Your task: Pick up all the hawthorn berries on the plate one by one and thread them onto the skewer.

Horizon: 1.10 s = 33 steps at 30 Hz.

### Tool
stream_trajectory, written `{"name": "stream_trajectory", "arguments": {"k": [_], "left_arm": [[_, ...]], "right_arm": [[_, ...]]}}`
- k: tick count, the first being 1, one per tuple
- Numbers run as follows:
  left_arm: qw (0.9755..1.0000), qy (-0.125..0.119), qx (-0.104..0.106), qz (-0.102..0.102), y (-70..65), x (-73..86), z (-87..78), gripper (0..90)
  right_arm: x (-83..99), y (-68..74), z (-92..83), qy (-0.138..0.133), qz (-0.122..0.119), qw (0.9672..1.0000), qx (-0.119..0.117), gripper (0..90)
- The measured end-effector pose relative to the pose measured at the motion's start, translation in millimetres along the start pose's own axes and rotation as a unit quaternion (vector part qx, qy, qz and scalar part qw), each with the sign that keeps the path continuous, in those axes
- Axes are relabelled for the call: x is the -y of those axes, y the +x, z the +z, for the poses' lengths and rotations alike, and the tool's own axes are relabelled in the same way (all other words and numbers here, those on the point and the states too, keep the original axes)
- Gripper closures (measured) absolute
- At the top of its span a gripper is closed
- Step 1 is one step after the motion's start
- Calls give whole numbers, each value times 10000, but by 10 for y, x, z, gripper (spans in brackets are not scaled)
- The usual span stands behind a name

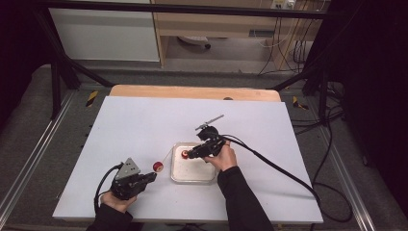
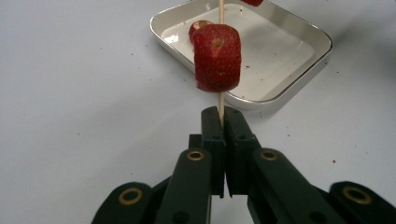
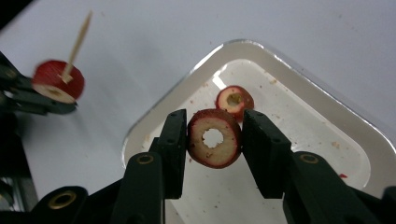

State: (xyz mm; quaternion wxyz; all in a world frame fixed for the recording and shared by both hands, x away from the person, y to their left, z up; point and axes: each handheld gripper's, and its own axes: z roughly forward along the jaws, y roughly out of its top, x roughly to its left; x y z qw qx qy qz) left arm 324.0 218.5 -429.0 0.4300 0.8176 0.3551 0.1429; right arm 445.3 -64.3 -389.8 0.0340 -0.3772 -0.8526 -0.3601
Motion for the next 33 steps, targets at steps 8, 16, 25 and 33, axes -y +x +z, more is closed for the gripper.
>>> {"name": "stream_trajectory", "arguments": {"k": [8,16,25,33], "left_arm": [[9998,-105,-46,-162,-26,5,3,881],[9990,-191,-140,-391,-73,11,8,881],[9971,-291,-136,-697,-177,15,43,881],[9959,-341,-75,-834,-286,-12,126,879]], "right_arm": [[248,-68,-111,-1459,691,9855,-518,616],[424,-70,-92,-2498,1231,9575,-756,617],[473,7,-43,-3267,1437,9306,-807,618],[491,38,-12,-3665,1517,9145,-804,618]]}}
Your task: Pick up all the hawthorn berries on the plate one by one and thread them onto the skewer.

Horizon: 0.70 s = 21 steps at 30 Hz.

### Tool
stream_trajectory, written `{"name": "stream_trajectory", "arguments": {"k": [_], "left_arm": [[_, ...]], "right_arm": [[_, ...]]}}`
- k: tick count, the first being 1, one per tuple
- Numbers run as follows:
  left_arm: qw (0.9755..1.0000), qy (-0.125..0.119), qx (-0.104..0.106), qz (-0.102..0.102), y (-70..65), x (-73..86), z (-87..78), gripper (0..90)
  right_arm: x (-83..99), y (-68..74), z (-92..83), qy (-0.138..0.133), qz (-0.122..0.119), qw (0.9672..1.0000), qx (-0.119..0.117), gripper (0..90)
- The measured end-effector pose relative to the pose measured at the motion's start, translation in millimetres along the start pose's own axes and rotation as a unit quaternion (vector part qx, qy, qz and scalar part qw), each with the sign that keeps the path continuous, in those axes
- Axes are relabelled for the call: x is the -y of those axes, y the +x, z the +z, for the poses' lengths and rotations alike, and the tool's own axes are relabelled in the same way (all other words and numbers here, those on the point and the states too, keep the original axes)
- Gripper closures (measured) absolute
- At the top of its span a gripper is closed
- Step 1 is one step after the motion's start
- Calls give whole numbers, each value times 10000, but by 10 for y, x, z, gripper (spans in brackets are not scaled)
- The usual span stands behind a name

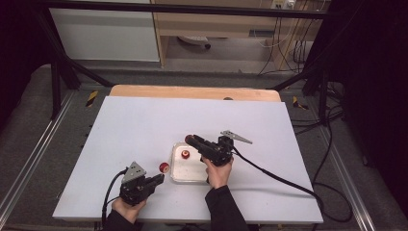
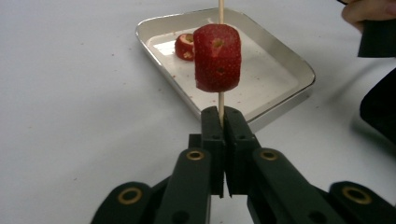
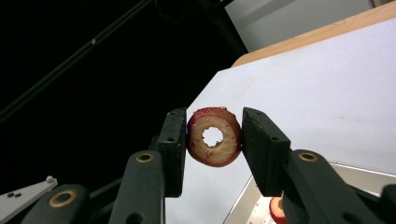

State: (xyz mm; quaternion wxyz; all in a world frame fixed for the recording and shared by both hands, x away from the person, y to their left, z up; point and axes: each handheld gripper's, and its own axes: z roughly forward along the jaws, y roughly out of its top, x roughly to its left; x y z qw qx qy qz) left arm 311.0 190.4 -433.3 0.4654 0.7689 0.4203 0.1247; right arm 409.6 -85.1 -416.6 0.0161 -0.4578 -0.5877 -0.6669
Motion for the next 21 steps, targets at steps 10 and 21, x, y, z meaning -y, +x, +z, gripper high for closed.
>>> {"name": "stream_trajectory", "arguments": {"k": [10,21], "left_arm": [[10000,-42,62,-53,-139,-34,91,881],[9999,-75,99,-53,-212,-62,178,881]], "right_arm": [[40,9,14,-362,101,9993,-71,619],[24,25,6,-598,175,9979,-157,620]]}}
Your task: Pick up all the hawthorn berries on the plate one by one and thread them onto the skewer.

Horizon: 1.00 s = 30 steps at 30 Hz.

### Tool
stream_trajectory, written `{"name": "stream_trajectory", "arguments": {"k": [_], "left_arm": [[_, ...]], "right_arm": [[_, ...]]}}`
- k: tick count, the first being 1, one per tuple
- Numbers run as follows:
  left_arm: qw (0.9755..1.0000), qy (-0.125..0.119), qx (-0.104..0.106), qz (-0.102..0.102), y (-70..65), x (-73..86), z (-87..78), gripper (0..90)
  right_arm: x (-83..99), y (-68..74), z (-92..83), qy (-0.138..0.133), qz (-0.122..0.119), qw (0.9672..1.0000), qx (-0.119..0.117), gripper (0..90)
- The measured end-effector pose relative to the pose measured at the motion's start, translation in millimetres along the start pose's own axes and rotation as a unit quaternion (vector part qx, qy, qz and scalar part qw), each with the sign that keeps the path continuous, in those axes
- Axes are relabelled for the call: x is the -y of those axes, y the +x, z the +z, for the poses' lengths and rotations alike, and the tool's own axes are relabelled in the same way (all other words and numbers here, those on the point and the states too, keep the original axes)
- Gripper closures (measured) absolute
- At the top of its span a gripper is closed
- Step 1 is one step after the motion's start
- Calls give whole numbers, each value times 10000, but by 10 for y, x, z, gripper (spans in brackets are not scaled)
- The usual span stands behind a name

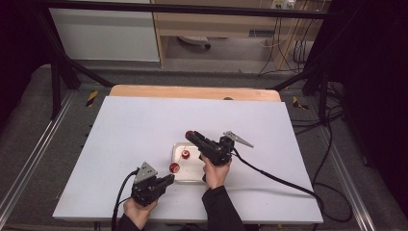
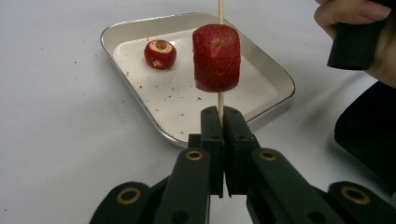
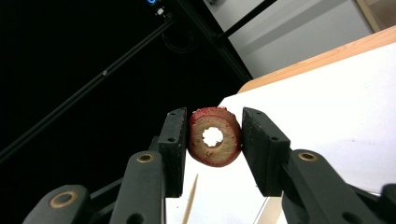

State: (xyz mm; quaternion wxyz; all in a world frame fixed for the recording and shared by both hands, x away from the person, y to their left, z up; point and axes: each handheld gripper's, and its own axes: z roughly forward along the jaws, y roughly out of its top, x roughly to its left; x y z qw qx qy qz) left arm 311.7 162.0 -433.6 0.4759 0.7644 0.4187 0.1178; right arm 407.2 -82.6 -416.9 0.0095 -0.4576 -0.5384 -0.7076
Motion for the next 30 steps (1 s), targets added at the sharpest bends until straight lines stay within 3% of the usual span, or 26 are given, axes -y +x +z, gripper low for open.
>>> {"name": "stream_trajectory", "arguments": {"k": [8,18,30], "left_arm": [[9999,2,-54,-89,-53,-28,55,881],[9998,-66,-81,-166,-29,-32,62,880],[9998,-72,-60,-159,-41,-25,79,881]], "right_arm": [[-20,14,-11,-75,30,10000,-38,620],[-6,10,-8,-74,29,10000,-20,620],[0,7,-3,-103,56,9999,-51,621]]}}
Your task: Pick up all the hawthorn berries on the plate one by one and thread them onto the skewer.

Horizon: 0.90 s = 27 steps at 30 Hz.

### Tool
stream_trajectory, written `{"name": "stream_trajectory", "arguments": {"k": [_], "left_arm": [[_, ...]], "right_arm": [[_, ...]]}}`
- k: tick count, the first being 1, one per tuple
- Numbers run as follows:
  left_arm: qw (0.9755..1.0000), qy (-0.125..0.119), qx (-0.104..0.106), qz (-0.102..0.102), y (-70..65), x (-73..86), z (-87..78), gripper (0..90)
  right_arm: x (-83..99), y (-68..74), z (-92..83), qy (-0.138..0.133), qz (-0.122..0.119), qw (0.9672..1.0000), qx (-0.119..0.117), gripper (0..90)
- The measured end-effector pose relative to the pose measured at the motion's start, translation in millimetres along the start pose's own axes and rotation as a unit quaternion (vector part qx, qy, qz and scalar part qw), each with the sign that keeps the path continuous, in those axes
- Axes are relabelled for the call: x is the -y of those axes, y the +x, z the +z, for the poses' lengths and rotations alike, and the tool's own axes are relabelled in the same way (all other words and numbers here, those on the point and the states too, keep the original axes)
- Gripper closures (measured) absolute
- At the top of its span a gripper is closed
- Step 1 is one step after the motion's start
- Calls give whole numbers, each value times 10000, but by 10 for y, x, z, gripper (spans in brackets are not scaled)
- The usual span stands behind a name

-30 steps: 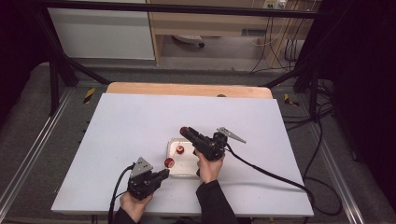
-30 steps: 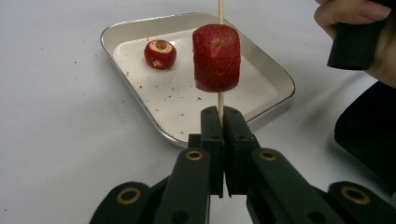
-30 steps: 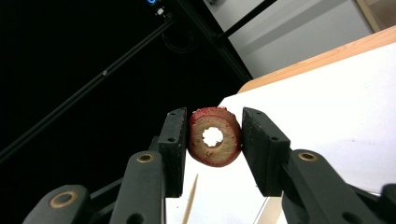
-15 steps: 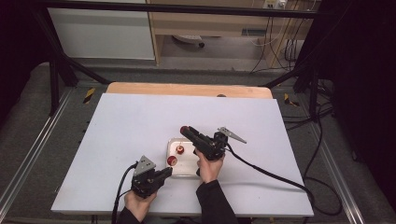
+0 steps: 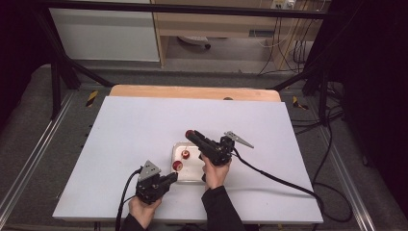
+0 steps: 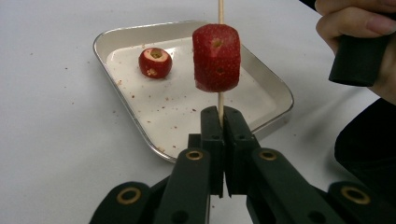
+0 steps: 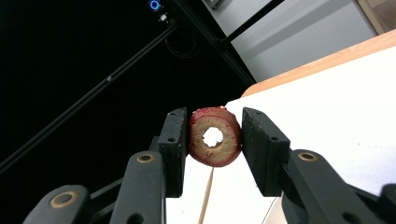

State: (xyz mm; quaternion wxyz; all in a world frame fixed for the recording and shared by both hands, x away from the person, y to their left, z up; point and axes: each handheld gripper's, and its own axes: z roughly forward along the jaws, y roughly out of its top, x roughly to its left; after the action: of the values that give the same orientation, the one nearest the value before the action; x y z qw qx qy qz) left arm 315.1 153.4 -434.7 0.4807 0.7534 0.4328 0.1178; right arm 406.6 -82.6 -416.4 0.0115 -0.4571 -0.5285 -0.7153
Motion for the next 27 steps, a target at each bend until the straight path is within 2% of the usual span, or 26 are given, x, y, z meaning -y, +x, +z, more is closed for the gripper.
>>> {"name": "stream_trajectory", "arguments": {"k": [8,17,20,27], "left_arm": [[10000,-34,-2,-37,6,-7,2,880],[9998,-101,44,-192,-17,-46,39,881],[9996,-109,76,-260,-17,-73,49,881],[9995,-159,58,-273,1,-151,66,881]], "right_arm": [[18,-4,3,45,21,10000,2,621],[72,-6,8,62,57,10000,-1,622],[86,-6,6,93,49,9999,-10,622],[133,1,0,158,53,9998,-60,623]]}}
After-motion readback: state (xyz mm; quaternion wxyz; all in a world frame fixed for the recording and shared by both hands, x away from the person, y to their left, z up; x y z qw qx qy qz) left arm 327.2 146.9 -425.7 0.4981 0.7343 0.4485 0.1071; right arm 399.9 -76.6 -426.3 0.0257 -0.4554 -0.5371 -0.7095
